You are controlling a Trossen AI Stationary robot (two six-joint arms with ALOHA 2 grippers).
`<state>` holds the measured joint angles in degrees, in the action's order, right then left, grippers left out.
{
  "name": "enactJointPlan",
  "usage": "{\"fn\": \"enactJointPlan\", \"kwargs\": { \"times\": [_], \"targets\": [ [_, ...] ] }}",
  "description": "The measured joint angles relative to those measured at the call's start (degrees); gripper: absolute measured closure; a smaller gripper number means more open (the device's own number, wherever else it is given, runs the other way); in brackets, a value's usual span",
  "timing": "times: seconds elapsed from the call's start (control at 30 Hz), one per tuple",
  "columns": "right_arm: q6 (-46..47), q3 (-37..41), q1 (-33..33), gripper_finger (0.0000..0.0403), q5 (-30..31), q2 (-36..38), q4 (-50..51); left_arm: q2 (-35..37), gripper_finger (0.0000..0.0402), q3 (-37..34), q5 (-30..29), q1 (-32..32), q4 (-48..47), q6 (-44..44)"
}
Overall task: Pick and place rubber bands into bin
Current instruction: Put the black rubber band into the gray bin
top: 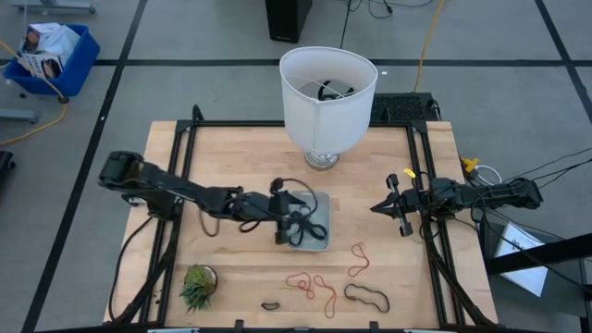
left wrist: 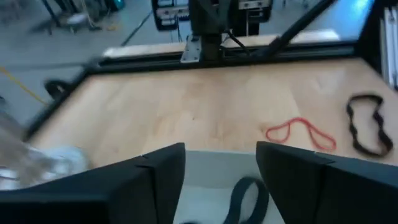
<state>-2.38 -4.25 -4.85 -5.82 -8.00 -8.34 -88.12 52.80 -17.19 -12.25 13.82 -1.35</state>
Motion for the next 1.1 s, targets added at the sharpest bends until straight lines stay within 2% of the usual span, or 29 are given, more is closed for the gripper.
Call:
{"fn": "enactJointPlan", "kwargs": {
  "times": [0.07, 0.2, 0.33, 0.4, 0.53, 0.6, 0.67, 0.77, 1.1],
  "targets": [
    [-0.02, 0.00, 0.01, 0.0402, 0.00, 0.01, 0.01, 3.59, 0.0227, 0.00, -4.57, -2.27, -3.39, -3.27],
    [-1.19, 0.00, 0.01, 0.0402, 0.01, -0.01, 0.02, 10.79, 0.0305, -1.46, -14.98, -7.39, -5.01, -8.86],
    [-1.68, 0.00, 0.01, 0.0402, 0.00, 0.01, 0.00, 18.64, 0.0388, -7.85, -15.94, -9.00, -3.19, -12.82],
    [-1.03, 0.02, -0.01, 0.0402, 0.00, -0.01, -0.21, 21.55, 0.0391, -13.54, -12.42, -7.35, 3.90, -13.11],
    [0.36, 0.02, 0.01, 0.0402, 0.00, -0.01, -0.45, 23.54, 0.0397, -27.04, 3.58, -3.39, 23.97, -14.01],
    [0.40, 0.02, 0.01, 0.0402, -0.04, -0.01, -0.46, 23.69, 0.0397, -32.44, 8.42, -2.01, 34.22, -13.89],
    [0.40, 0.02, 0.01, 0.0402, -0.17, -0.01, -0.46, 23.75, 0.0397, -36.85, 8.04, -1.16, 39.89, -13.66],
    [0.54, 0.02, -0.01, 0.0403, -0.20, 0.00, -0.76, 24.86, 0.0398, -41.77, 5.36, -0.18, 42.83, -13.07],
    [-1.55, 0.02, -0.01, 0.0403, -0.22, 0.01, -0.44, 26.36, 0.0399, -46.30, 5.44, -0.79, 43.23, -14.44]
  ]
}}
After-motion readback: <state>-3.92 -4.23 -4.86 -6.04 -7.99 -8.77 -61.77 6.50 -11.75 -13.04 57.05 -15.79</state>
